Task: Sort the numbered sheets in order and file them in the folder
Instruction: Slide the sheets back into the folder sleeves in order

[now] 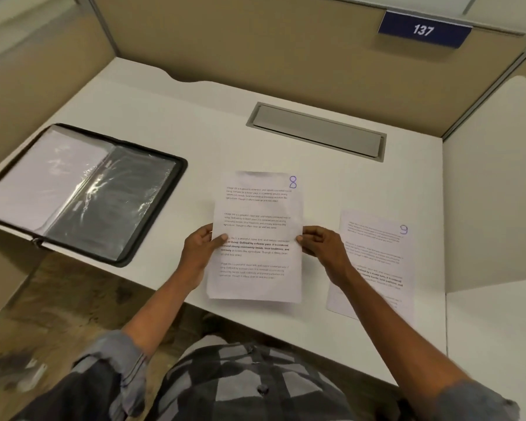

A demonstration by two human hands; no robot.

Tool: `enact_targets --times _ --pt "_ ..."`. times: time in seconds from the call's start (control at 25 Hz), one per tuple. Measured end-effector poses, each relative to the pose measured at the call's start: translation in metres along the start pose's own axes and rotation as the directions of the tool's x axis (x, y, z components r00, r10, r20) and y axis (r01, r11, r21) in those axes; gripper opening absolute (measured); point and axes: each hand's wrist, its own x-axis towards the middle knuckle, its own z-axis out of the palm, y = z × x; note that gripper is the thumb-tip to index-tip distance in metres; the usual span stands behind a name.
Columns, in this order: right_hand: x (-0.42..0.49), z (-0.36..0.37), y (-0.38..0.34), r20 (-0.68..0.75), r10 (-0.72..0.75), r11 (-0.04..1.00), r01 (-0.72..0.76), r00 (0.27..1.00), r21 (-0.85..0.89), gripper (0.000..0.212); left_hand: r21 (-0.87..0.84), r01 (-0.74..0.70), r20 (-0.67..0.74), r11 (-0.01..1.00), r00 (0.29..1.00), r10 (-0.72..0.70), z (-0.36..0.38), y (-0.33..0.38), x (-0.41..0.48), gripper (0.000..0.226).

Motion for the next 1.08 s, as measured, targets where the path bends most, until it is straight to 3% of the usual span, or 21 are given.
enact_targets --times 0.32,0.56,0.72,0.88,1.08 --pt "-0.01 0.071 -0.026 0.092 -0.014 1.0 0.012 0.996 0.025 0.029 0.029 0.043 0.04 0.999 0.998 -0.044 -0.082 0.027 0.022 0.035" --pt "-0.018 0.153 -0.03 -0.036 -0.054 0.998 0.055 0.998 0.023 0.028 0.139 -0.054 0.129 0.989 0.991 0.036 -0.163 0.063 0.049 0.035" --pt "-0.015 0.202 -0.038 -0.007 -0.028 0.998 0.029 1.0 0.061 0.029 0.184 -0.092 0.158 0.979 0.985 0.063 -0.206 0.086 0.069 0.029" --pt "0.002 0.234 -0.049 0.116 0.018 0.999 -0.021 0.993 0.025 0.028 0.195 -0.084 0.137 0.977 0.989 0.057 -0.235 0.106 0.089 0.027" --pt "0.048 0.242 -0.073 0.158 0.008 1.0 -0.004 0.987 -0.021 0.026 0.134 -0.065 0.038 0.989 0.997 0.06 -0.246 0.119 0.111 0.025"
